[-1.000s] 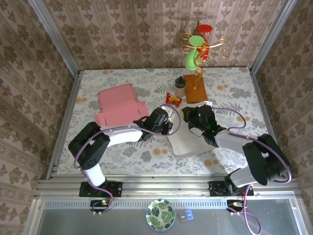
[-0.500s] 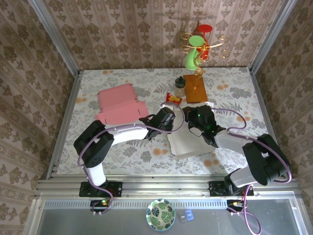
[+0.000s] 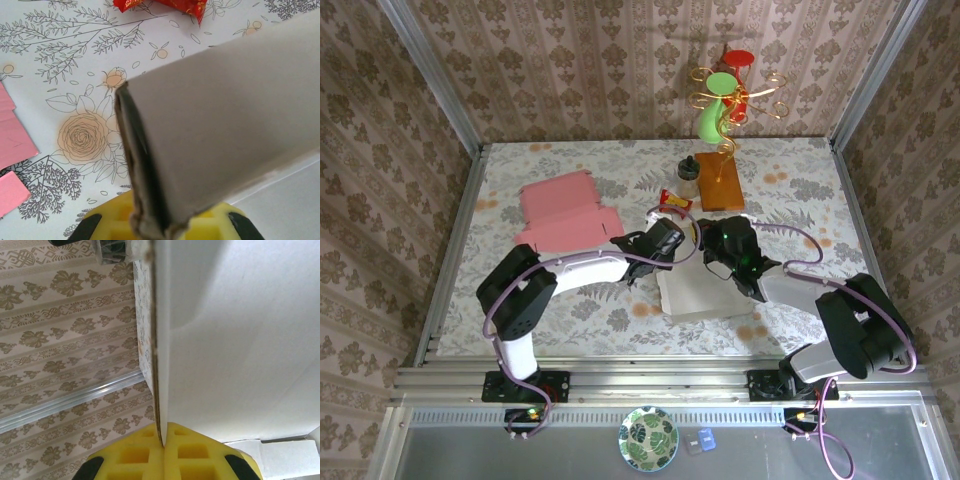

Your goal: Fold the paper box

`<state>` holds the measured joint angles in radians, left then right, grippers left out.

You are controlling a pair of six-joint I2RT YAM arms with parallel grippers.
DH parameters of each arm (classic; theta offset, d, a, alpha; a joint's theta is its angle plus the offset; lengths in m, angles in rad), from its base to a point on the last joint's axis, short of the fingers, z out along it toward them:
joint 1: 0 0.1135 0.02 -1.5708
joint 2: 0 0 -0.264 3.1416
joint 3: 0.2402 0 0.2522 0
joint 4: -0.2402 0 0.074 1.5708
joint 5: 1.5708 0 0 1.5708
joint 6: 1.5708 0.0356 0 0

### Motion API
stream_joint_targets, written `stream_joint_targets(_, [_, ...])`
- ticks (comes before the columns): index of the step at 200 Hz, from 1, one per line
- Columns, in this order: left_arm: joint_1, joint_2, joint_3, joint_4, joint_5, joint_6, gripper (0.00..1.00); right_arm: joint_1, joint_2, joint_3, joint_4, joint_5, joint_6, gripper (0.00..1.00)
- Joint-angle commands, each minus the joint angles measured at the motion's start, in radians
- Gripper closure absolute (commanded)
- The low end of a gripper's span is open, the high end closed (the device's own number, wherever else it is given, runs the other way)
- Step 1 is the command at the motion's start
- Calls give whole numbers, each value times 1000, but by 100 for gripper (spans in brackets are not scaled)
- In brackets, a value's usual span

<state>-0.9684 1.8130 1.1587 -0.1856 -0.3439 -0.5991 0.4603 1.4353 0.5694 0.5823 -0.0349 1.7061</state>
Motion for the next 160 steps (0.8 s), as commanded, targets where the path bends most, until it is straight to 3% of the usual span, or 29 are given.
stream_joint_targets(1, [-4,17,26,-29,-32,-4,100,17,-10,9,-70,-20,2,100])
stream_joint_targets(14, [-5,16,26,-26,-31,9,100,15,-17,17,-97,-21,-3,100])
stream_joint_targets(34, [-4,12,35,-46,-23,41,100,4,-37,44,-170,-34,-35,88])
stream_joint_targets(98, [17,-27,23,-67,-8,76,100,-67,-214,192,-527,-78,-243,35])
stream_joint_targets(160, [49,-56,70,-137,51,97,100,-211,-315,291,-773,-188,-453,30])
